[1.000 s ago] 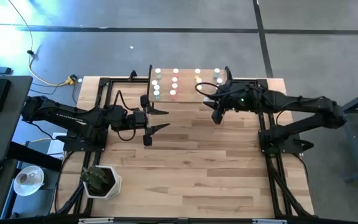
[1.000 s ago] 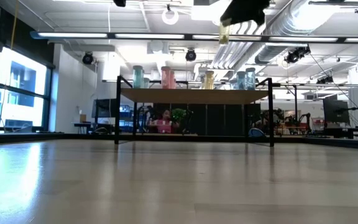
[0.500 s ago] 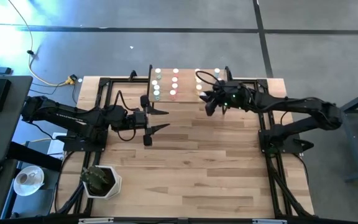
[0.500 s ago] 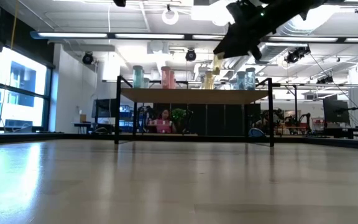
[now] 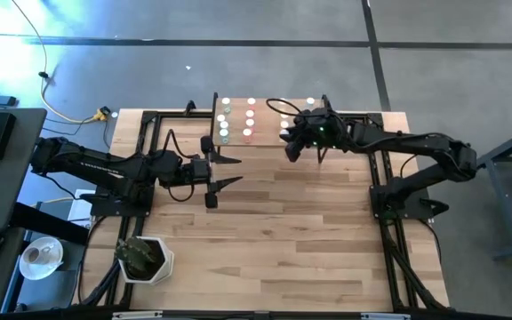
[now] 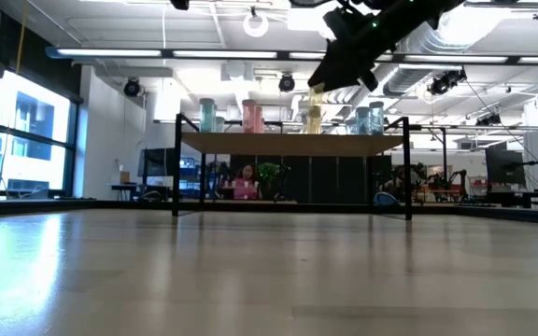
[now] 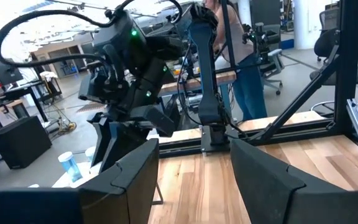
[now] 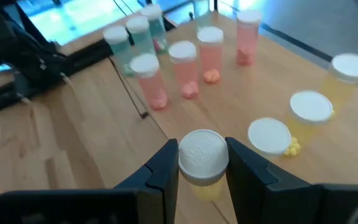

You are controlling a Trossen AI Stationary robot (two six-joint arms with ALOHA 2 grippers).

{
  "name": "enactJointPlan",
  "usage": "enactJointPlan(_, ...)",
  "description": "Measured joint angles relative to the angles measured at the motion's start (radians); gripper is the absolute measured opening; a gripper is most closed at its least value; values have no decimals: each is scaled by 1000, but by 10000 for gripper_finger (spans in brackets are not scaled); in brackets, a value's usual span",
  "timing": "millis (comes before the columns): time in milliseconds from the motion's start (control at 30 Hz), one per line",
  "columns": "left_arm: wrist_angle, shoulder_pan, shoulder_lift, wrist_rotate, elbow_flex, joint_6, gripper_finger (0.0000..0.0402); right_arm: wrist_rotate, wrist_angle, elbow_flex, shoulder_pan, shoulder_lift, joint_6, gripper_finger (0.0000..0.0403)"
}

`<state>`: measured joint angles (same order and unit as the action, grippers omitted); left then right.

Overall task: Pick and place medicine bottles onto shelf by color
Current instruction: Put the yellow pill bottle on the shelf

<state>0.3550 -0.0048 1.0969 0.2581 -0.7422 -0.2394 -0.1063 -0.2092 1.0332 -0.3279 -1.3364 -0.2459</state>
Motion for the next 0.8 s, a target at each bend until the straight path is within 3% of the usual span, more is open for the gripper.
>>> enactJointPlan(800, 0, 0, 0, 0, 0, 0, 189, -20, -81, 49, -33, -83, 19, 92)
